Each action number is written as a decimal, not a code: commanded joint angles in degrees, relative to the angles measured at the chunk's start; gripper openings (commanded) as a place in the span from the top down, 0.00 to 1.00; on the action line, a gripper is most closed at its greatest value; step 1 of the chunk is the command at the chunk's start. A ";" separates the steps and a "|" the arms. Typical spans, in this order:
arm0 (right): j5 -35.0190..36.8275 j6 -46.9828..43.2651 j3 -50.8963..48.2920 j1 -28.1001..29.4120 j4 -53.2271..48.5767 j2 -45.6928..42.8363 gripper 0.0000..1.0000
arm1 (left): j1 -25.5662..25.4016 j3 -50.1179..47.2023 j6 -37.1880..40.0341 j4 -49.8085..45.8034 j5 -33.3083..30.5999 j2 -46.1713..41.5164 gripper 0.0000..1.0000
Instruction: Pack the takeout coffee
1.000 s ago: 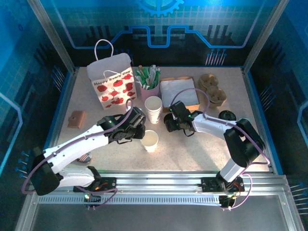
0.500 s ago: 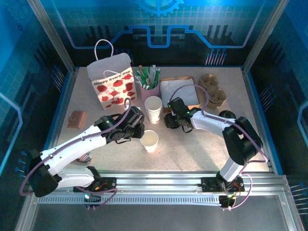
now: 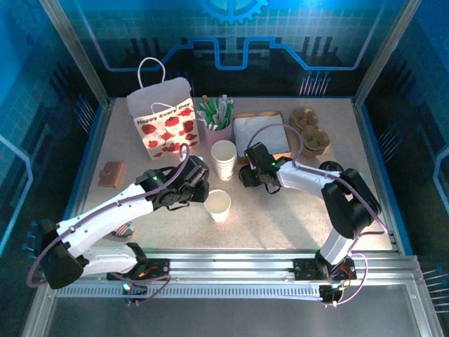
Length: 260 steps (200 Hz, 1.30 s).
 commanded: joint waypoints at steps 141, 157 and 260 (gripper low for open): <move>-0.21 -0.39 0.67 -2.61 -1.14 -2.10 0.20 | -0.15 1.63 1.23 -1.40 -0.08 -1.29 0.65; -1.06 -0.10 0.30 -2.93 -0.80 -2.06 0.19 | -0.18 1.45 1.19 -1.63 -0.21 -1.55 0.65; -7.19 1.48 -0.77 -4.92 1.77 1.35 0.20 | -0.10 1.19 0.94 -2.02 -0.57 -2.35 0.65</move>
